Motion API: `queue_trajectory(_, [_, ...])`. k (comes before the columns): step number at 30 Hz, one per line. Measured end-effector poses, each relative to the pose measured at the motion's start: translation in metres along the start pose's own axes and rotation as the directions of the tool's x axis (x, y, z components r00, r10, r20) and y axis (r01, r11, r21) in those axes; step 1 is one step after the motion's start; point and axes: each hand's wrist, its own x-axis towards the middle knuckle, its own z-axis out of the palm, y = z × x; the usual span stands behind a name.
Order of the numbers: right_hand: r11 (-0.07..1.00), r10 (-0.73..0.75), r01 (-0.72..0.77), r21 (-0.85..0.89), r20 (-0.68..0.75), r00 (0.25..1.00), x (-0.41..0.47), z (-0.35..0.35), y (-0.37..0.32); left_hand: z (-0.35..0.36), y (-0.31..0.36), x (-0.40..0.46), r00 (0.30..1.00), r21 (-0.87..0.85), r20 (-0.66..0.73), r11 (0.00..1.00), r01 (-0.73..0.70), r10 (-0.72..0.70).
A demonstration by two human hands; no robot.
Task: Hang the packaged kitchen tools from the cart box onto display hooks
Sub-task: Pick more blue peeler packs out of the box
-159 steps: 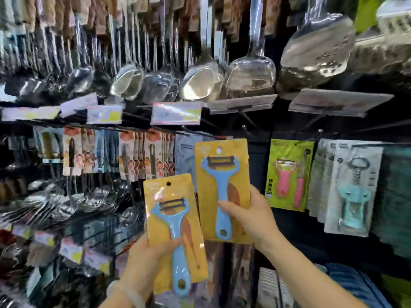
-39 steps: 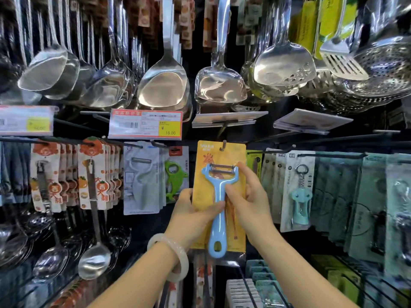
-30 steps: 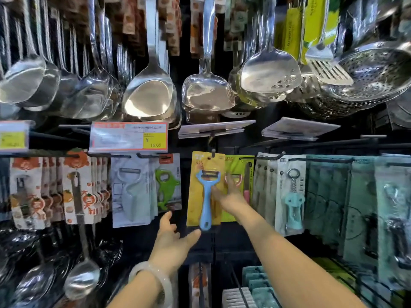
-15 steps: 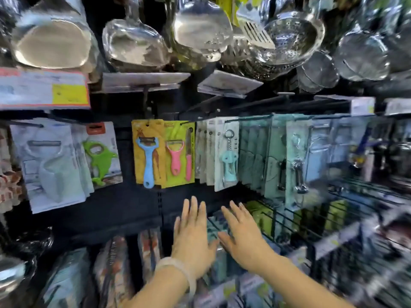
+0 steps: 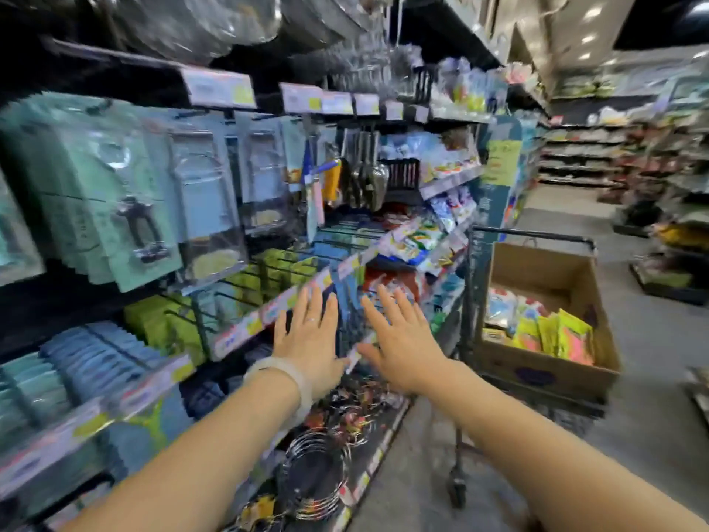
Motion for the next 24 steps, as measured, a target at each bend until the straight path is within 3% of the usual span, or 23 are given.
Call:
queue_trajectory(5, [0.986,0.167,-0.166,-0.028,0.043,0.985,-0.032,0.002,0.133,0.040,0.129,0.058,0.983,-0.013,0.081,0.986,-0.164,0.165])
queue_trajectory(10, [0.955,0.297,-0.295,-0.037,0.085,0.951,-0.046,0.018,0.231,0.073,0.214,0.111,0.947,-0.026,0.155,0.959,-0.281,0.282])
queue_trajectory(17, [0.882,0.469,-0.471,-0.036,0.170,0.866,-0.029,0.070,0.349,0.142,0.273,0.204,0.899,-0.049,0.268,0.936,-0.347,0.347])
queue_trajectory(24, [0.817,0.573,-0.570,-0.085,0.230,0.787,0.056,0.109,0.469,0.190,0.305,0.356,0.861,-0.078,0.348,0.927,-0.367,0.370])
